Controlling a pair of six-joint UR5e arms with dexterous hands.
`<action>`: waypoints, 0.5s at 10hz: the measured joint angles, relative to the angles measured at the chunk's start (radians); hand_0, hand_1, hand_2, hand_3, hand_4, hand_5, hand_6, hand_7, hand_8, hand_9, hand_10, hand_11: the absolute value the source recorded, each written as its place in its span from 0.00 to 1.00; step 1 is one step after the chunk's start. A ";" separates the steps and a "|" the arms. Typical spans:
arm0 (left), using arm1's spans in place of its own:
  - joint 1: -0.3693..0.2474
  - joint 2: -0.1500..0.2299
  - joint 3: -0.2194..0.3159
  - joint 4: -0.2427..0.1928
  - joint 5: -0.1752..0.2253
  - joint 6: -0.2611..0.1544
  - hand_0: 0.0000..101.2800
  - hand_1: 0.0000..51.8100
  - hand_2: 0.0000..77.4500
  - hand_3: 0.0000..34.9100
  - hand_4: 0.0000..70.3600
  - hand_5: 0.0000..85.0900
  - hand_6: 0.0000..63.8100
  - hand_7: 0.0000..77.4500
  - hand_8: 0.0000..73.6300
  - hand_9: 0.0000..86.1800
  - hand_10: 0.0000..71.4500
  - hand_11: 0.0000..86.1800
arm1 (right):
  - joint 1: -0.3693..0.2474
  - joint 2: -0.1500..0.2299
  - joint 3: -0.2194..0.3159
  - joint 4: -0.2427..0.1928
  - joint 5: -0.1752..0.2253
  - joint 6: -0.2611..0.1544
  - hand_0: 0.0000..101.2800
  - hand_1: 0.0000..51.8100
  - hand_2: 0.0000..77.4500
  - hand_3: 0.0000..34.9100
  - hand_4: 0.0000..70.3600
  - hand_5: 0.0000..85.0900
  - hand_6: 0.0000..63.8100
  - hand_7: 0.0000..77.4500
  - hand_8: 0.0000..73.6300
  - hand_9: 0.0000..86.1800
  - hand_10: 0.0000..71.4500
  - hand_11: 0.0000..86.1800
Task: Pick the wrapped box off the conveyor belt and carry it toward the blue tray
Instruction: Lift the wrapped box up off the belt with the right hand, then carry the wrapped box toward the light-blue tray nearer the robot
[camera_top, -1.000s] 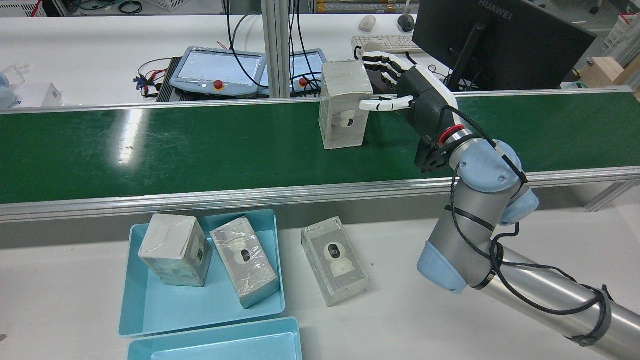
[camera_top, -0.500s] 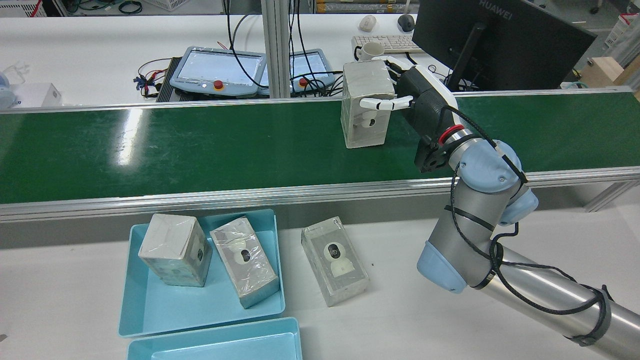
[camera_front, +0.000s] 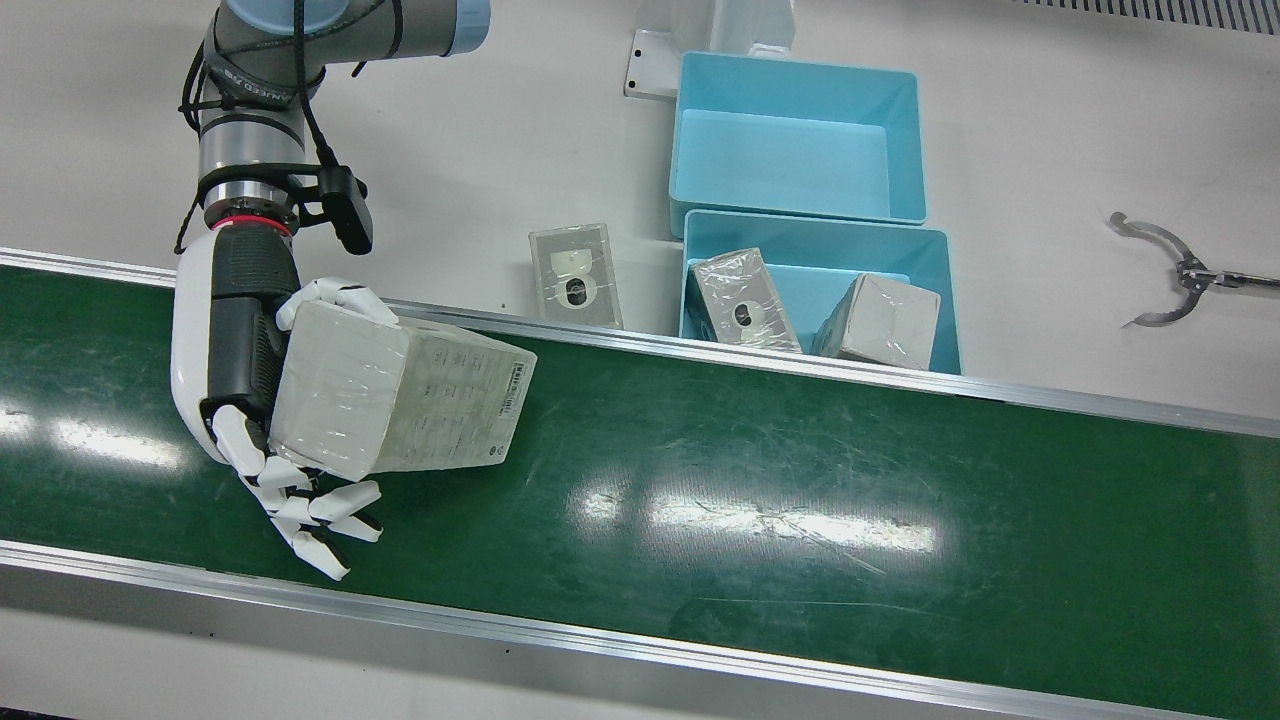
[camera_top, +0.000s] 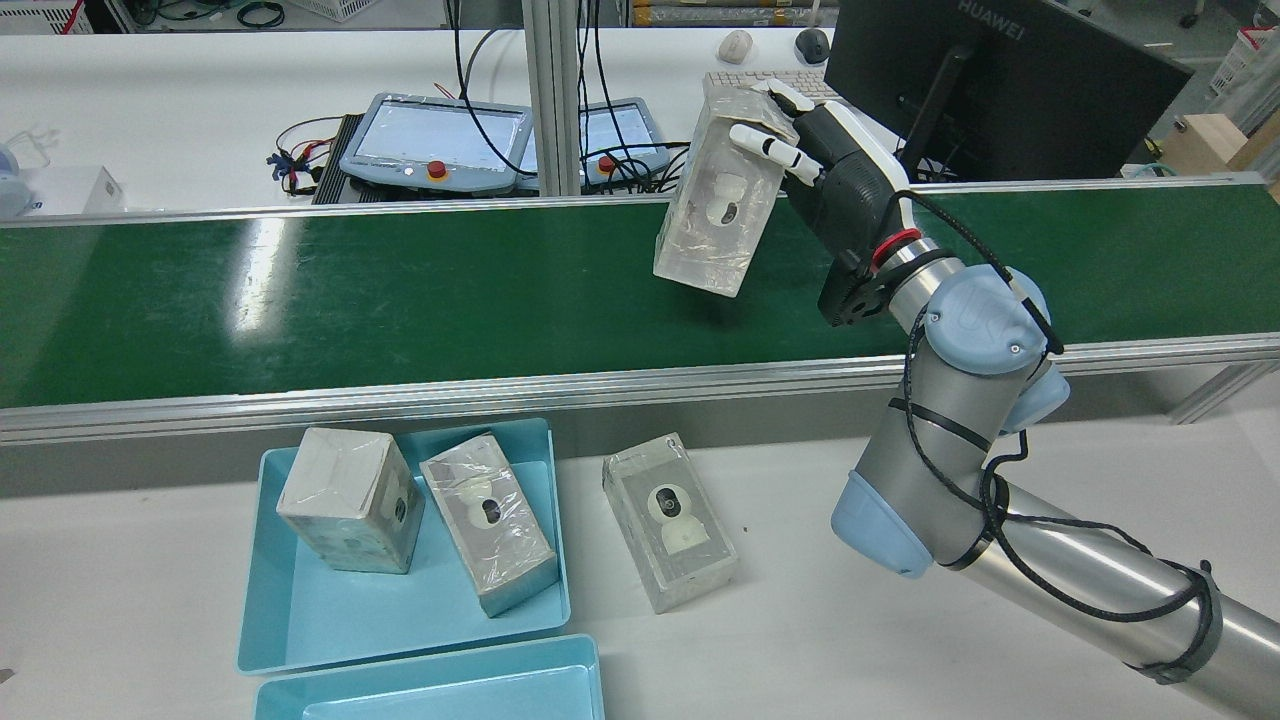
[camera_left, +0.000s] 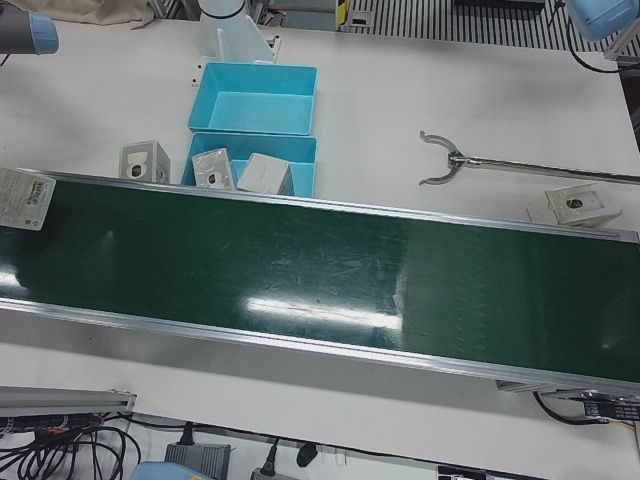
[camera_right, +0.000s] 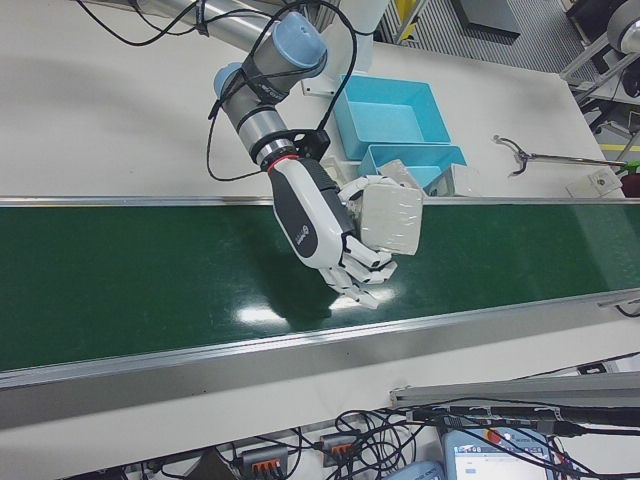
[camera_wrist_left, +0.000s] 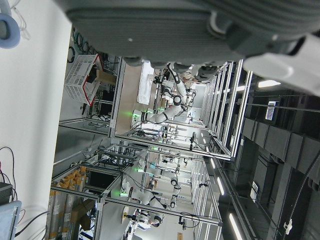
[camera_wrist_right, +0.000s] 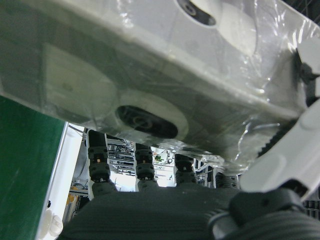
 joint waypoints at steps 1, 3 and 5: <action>0.000 0.000 0.000 0.000 0.000 0.000 0.00 0.00 0.01 0.00 0.01 0.01 0.00 0.01 0.01 0.00 0.01 0.00 | -0.008 0.012 0.009 0.017 0.000 -0.001 0.40 0.16 0.48 0.85 0.30 0.82 0.21 0.53 0.11 0.19 0.24 0.28; 0.000 0.000 0.000 0.000 0.000 0.000 0.00 0.00 0.01 0.00 0.00 0.01 0.01 0.01 0.01 0.00 0.01 0.00 | -0.051 0.031 0.051 0.035 0.005 -0.004 0.40 0.16 0.48 0.86 0.30 0.82 0.21 0.54 0.11 0.22 0.24 0.28; 0.000 0.000 0.000 0.000 0.000 0.000 0.00 0.00 0.01 0.00 0.00 0.01 0.00 0.01 0.01 0.00 0.01 0.00 | -0.117 0.048 0.104 0.039 0.016 -0.007 0.39 0.16 0.48 0.86 0.30 0.81 0.23 0.58 0.11 0.22 0.24 0.28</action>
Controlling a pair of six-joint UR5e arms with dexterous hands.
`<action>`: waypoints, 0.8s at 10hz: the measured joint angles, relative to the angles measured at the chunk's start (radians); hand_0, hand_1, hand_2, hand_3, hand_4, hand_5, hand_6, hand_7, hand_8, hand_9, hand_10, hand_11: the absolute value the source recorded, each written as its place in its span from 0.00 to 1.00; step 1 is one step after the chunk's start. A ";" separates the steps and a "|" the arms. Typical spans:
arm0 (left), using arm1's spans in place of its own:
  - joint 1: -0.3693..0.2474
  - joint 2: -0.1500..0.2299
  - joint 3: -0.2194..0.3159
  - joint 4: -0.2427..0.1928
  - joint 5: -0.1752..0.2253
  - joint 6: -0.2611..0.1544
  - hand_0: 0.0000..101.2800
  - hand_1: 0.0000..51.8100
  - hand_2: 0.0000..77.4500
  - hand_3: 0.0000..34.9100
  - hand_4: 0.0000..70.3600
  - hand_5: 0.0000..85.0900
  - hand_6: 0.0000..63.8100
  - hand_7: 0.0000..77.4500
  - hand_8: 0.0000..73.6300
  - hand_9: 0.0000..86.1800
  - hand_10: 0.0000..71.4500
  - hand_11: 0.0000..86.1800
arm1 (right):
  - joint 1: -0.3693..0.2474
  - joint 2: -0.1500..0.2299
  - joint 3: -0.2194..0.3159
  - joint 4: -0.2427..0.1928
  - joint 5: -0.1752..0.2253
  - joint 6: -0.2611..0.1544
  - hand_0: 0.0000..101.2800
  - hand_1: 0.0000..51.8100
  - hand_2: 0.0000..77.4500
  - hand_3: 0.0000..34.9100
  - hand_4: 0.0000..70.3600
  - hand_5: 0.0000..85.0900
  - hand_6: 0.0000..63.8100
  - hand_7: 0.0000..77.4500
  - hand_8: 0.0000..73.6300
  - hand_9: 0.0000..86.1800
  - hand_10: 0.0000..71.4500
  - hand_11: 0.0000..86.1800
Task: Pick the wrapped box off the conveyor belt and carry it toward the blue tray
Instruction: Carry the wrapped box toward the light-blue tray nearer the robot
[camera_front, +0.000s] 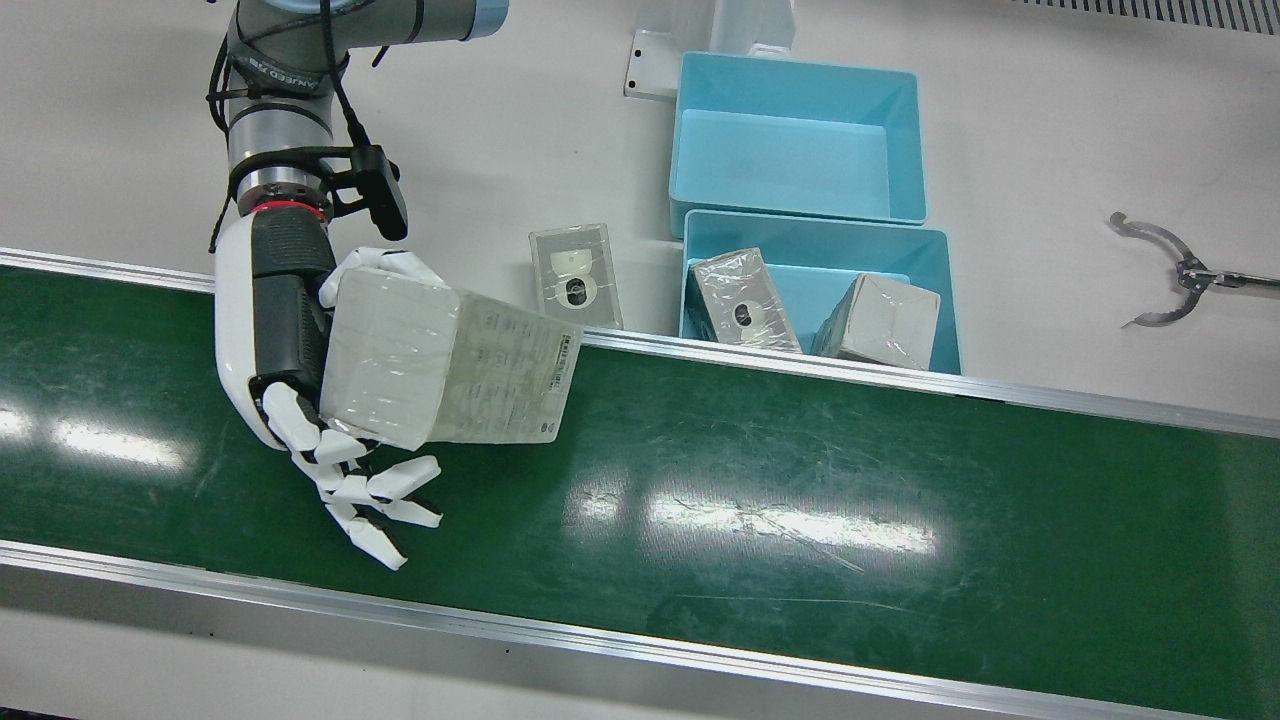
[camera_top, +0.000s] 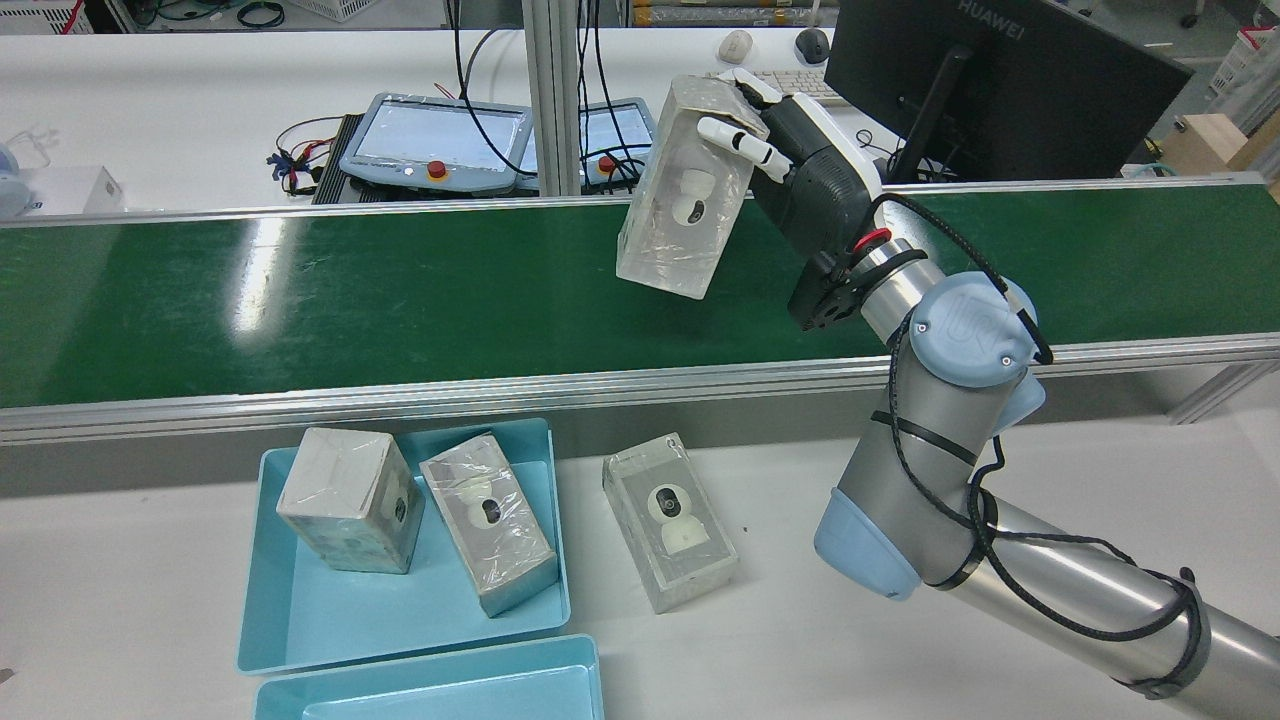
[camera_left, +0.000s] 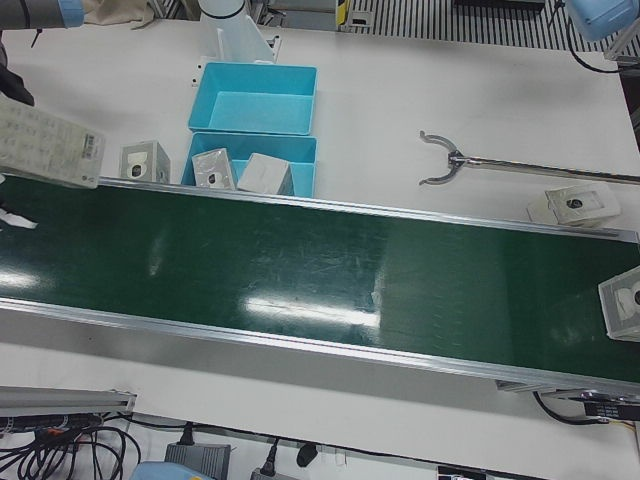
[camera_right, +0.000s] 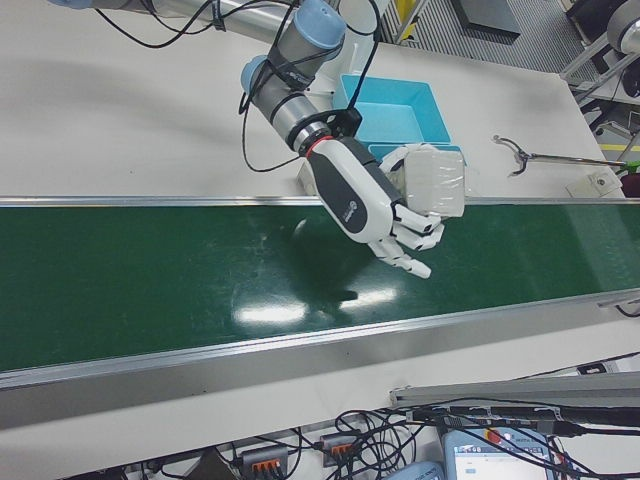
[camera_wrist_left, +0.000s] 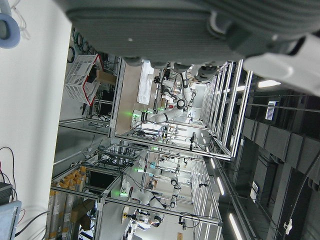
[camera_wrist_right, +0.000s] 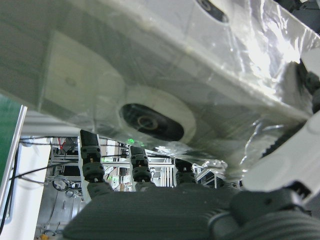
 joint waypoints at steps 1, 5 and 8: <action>0.000 0.000 0.000 0.000 0.000 0.000 0.00 0.00 0.01 0.00 0.00 0.01 0.00 0.01 0.01 0.00 0.01 0.00 | -0.045 0.007 0.027 0.000 0.012 -0.002 0.39 0.16 0.48 0.86 0.31 0.81 0.23 0.58 0.07 0.21 0.19 0.27; 0.000 0.000 0.000 0.000 0.000 0.000 0.00 0.00 0.01 0.00 0.00 0.01 0.01 0.01 0.01 0.00 0.00 0.00 | -0.230 0.052 0.111 -0.003 0.102 -0.041 0.40 0.17 0.48 0.83 0.33 0.82 0.24 0.61 0.08 0.18 0.20 0.23; 0.000 0.000 0.000 0.000 0.000 0.000 0.00 0.00 0.01 0.00 0.00 0.01 0.00 0.01 0.01 0.01 0.00 0.00 | -0.337 0.099 0.128 -0.002 0.129 -0.084 0.42 0.17 0.46 0.81 0.36 0.81 0.24 0.59 0.07 0.16 0.18 0.23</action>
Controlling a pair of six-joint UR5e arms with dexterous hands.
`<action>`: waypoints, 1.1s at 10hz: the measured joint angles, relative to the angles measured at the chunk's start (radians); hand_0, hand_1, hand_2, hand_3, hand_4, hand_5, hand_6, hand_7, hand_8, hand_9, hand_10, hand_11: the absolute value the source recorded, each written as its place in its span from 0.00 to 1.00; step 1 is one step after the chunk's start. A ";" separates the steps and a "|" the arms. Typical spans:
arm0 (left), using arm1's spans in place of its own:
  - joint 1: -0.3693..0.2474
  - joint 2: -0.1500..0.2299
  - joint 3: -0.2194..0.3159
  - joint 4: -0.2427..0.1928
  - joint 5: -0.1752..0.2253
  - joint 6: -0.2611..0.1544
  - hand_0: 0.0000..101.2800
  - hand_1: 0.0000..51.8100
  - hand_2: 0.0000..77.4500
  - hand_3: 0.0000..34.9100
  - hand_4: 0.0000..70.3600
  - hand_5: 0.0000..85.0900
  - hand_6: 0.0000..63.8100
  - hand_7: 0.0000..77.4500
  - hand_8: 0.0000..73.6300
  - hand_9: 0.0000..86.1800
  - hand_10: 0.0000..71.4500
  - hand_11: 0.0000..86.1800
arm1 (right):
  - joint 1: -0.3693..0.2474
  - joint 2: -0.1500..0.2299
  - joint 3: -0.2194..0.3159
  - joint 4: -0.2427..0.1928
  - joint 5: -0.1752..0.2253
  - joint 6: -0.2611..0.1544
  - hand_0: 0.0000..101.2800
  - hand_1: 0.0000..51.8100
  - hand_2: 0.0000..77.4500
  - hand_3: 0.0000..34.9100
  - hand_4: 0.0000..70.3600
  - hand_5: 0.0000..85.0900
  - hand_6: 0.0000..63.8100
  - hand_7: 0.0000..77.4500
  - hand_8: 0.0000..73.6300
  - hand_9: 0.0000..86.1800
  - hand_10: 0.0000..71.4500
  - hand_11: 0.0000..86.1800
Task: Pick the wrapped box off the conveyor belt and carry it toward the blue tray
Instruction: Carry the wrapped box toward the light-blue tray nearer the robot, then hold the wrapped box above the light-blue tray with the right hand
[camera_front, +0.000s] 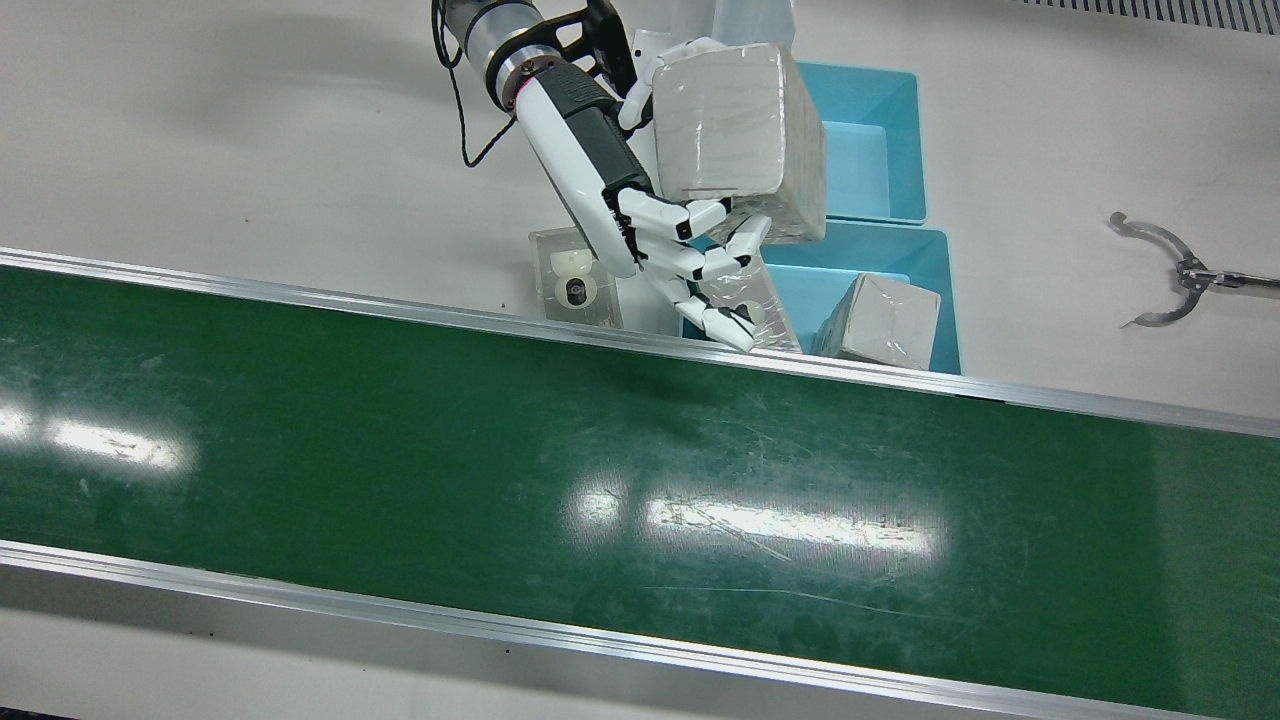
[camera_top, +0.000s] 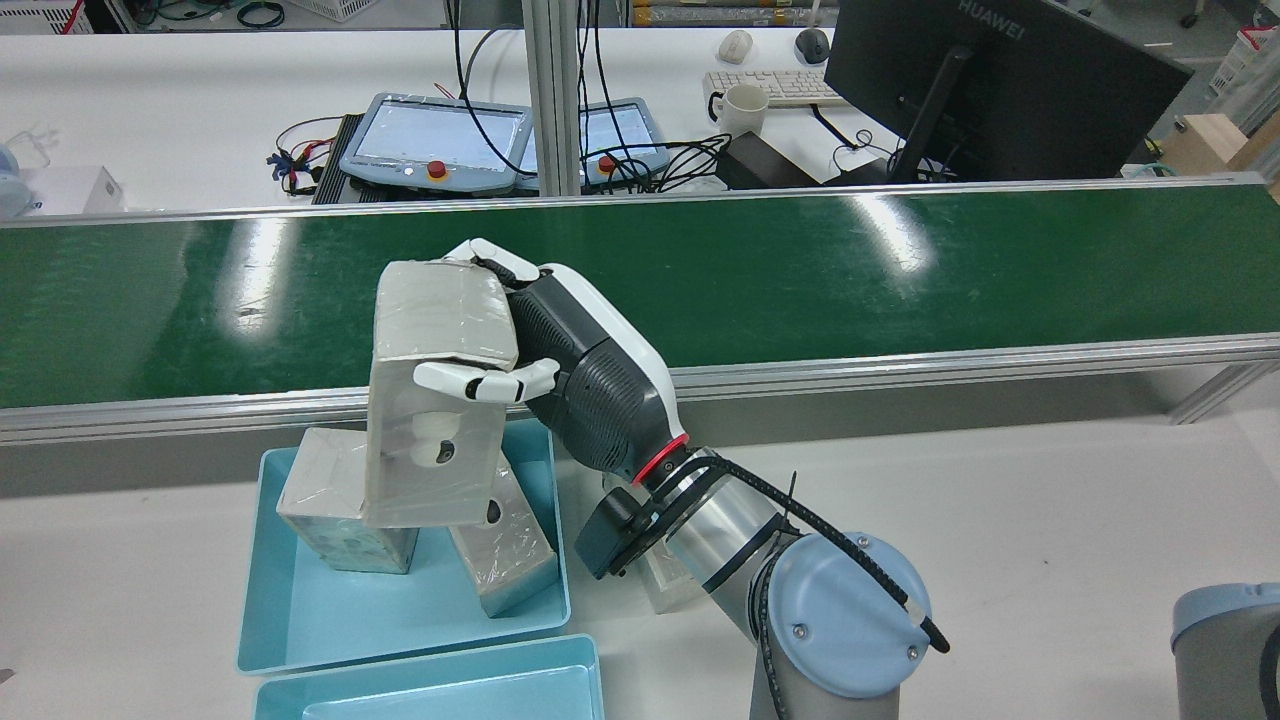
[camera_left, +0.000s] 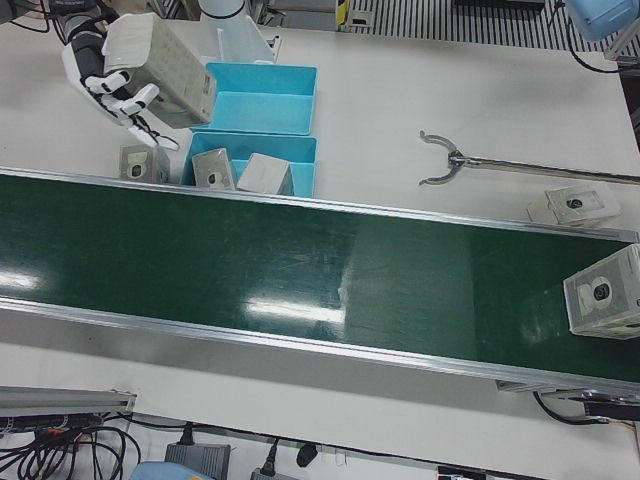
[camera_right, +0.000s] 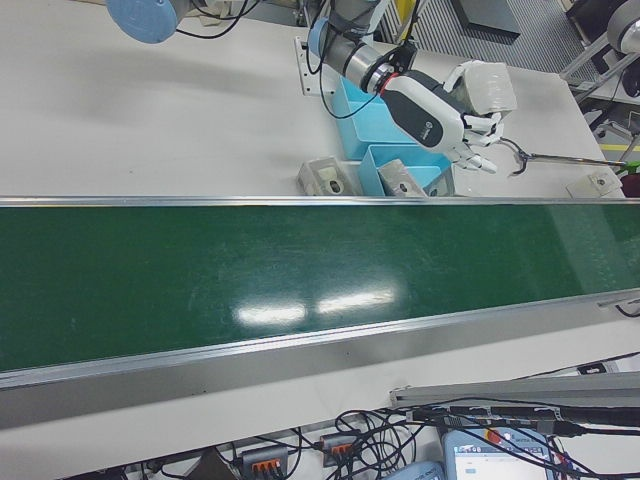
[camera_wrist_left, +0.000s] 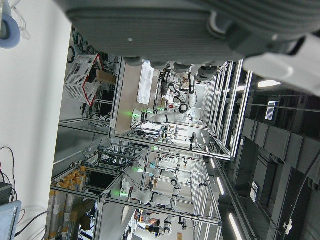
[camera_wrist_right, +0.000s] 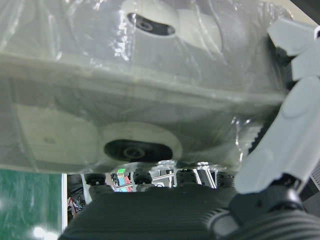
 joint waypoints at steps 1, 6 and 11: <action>0.000 0.000 0.000 0.000 0.000 0.000 0.00 0.00 0.01 0.00 0.00 0.01 0.00 0.01 0.01 0.01 0.00 0.00 | -0.031 0.015 0.004 0.001 0.002 -0.021 0.43 0.17 0.46 0.80 0.37 0.81 0.22 0.58 0.07 0.15 0.14 0.21; 0.000 0.000 0.000 0.000 0.000 0.000 0.00 0.00 0.01 0.00 0.00 0.01 0.01 0.01 0.00 0.00 0.01 0.00 | -0.128 0.035 0.009 0.002 0.043 -0.068 0.45 0.22 0.39 0.83 0.47 0.63 0.09 0.34 0.00 0.04 0.12 0.15; 0.000 0.000 0.000 0.000 0.000 0.000 0.00 0.00 0.01 0.00 0.01 0.01 0.01 0.01 0.01 0.01 0.01 0.00 | -0.138 0.034 0.009 0.001 0.048 -0.073 0.44 0.26 0.43 0.85 0.40 0.47 0.06 0.31 0.00 0.04 0.12 0.15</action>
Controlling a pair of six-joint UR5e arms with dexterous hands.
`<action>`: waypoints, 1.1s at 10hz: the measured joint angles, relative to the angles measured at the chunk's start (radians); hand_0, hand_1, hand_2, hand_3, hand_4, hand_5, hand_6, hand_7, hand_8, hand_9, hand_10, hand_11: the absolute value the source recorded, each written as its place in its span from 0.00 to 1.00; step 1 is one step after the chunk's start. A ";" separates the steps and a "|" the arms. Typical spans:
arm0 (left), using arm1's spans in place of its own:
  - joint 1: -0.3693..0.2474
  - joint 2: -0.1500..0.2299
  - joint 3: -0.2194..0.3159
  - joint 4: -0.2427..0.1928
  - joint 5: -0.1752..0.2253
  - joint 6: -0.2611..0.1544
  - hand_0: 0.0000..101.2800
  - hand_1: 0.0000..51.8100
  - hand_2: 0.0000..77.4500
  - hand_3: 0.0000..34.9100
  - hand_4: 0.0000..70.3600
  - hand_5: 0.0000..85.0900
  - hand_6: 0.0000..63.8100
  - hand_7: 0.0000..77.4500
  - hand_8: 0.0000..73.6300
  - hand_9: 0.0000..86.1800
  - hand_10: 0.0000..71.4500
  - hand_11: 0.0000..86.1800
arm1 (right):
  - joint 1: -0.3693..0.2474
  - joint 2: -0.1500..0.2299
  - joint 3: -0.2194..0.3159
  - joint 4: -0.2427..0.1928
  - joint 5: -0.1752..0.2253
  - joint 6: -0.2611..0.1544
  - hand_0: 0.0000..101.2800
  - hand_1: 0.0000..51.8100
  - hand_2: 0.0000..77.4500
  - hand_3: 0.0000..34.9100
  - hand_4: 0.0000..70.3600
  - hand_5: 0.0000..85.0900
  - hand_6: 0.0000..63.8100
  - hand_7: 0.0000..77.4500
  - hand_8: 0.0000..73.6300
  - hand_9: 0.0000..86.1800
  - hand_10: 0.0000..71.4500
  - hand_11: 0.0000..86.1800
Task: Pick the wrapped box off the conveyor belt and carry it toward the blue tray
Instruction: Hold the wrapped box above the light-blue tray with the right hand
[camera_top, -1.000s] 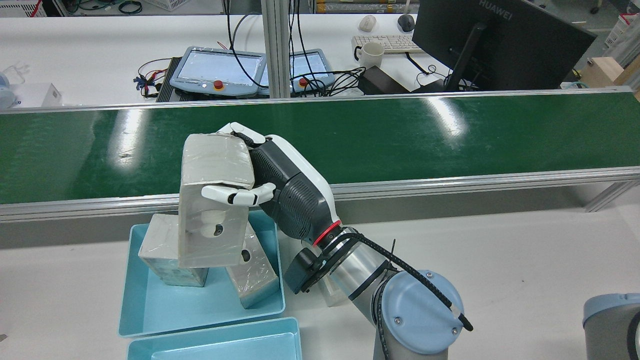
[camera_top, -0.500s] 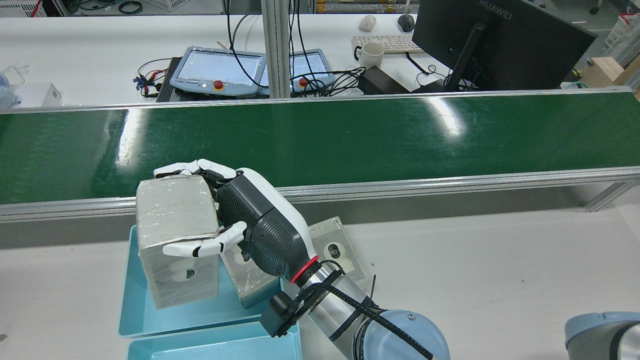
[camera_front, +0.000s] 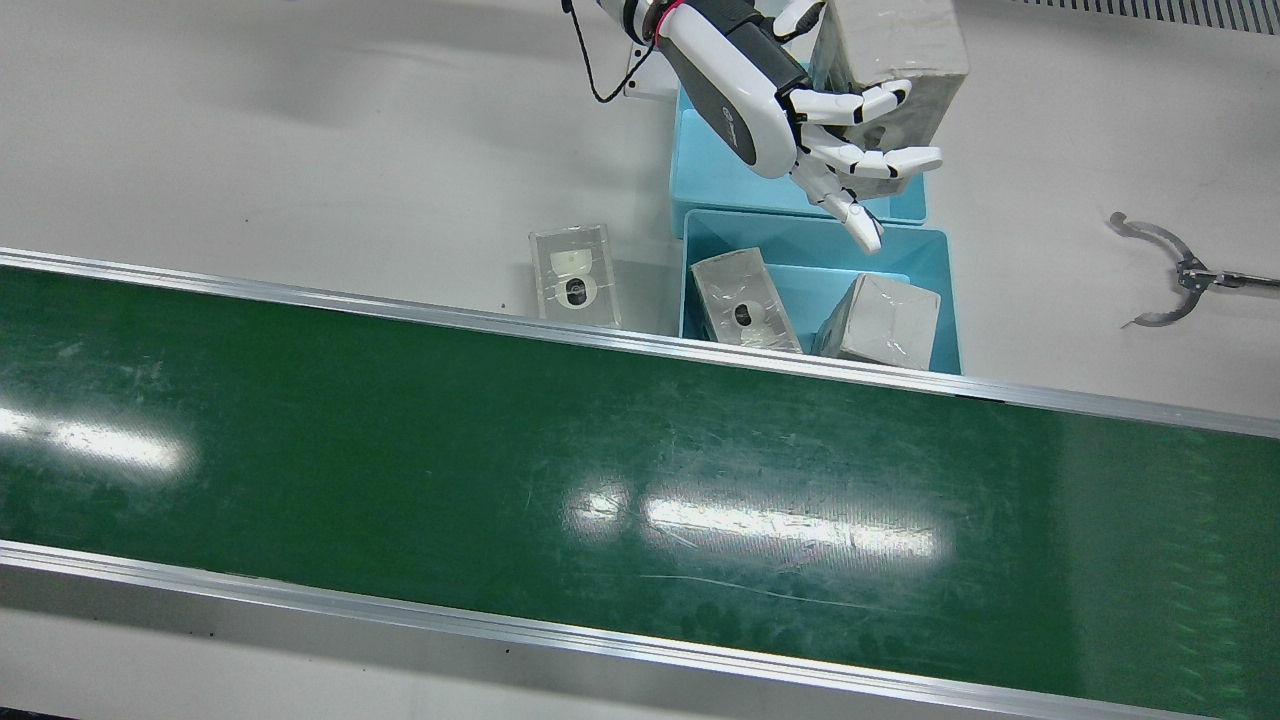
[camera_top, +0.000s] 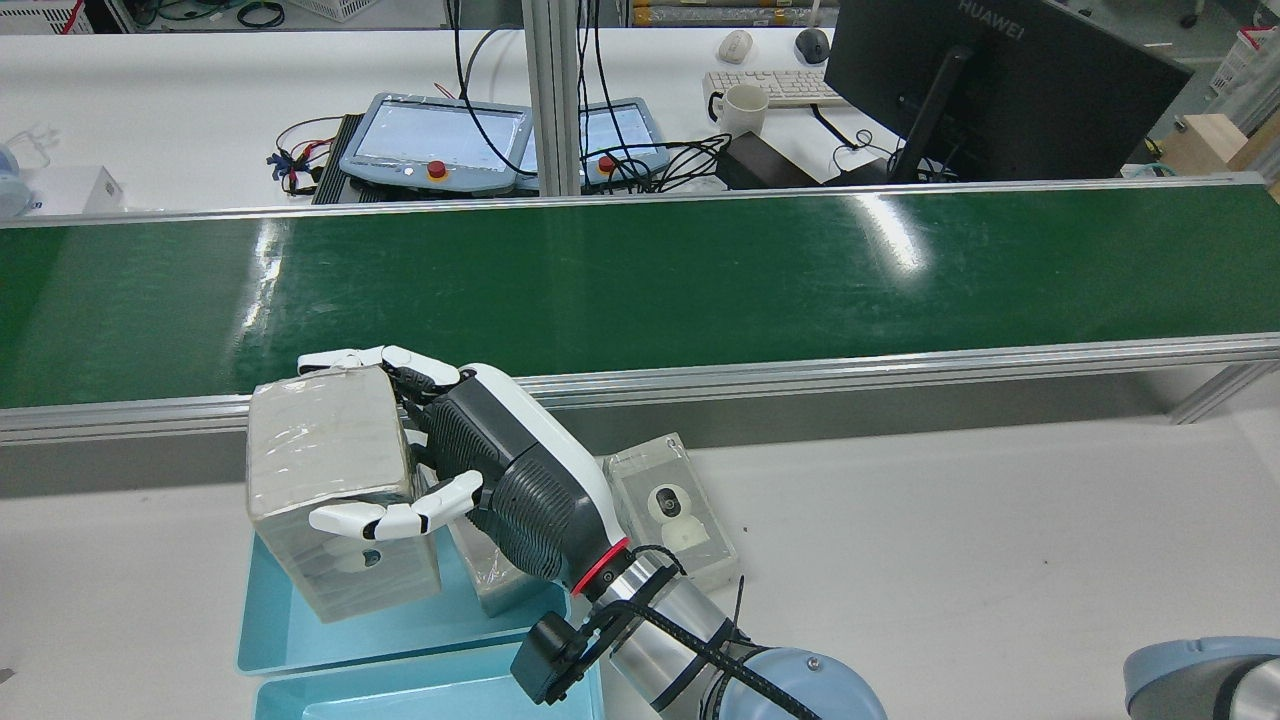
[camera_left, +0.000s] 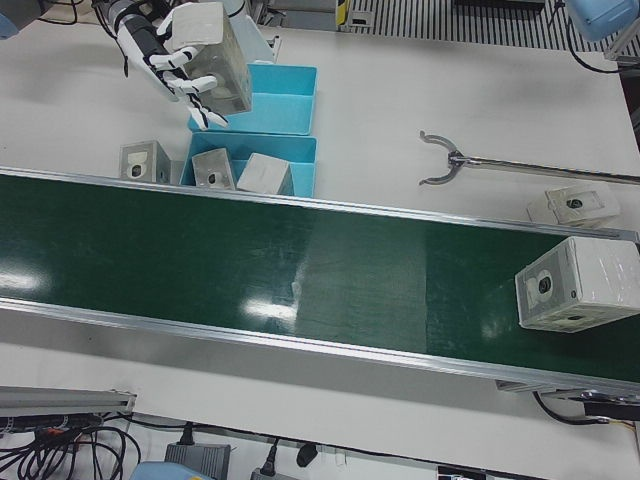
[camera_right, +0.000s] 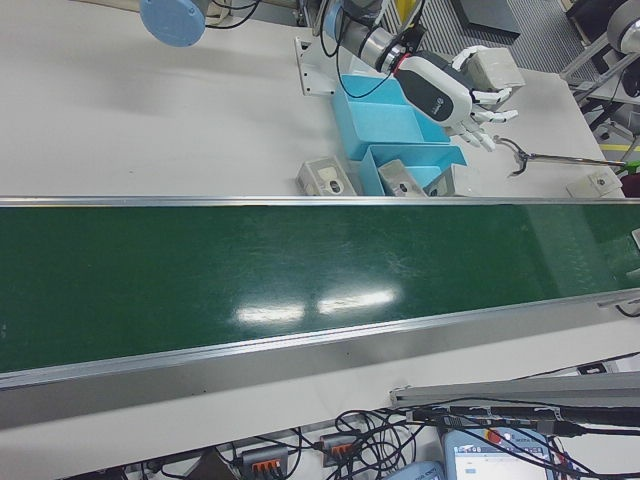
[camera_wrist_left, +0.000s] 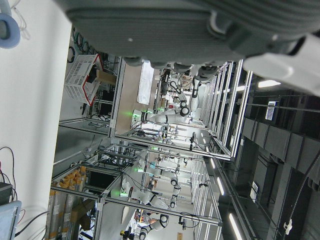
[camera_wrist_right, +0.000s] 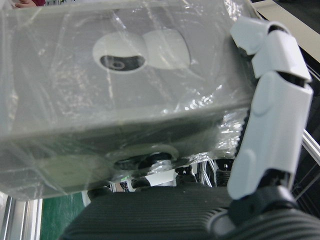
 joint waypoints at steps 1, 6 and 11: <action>0.000 0.000 0.000 0.000 0.000 0.000 0.00 0.00 0.01 0.00 0.01 0.01 0.01 0.01 0.01 0.01 0.01 0.00 | 0.000 0.000 0.000 0.000 0.000 0.000 0.45 0.29 0.41 0.85 0.39 0.47 0.05 0.31 0.00 0.04 0.10 0.15; 0.000 0.000 0.000 0.000 0.000 0.000 0.00 0.00 0.01 0.00 0.01 0.01 0.00 0.01 0.01 0.00 0.01 0.00 | 0.001 -0.002 0.001 0.000 0.001 0.001 0.46 0.31 0.38 0.86 0.33 0.42 0.00 0.28 0.00 0.03 0.08 0.11; 0.000 0.000 0.000 0.000 0.000 0.000 0.00 0.00 0.01 0.00 0.00 0.01 0.00 0.01 0.01 0.01 0.00 0.00 | 0.002 -0.003 0.004 -0.001 0.002 0.001 0.46 0.31 0.25 0.86 0.33 0.41 0.00 0.27 0.00 0.03 0.06 0.08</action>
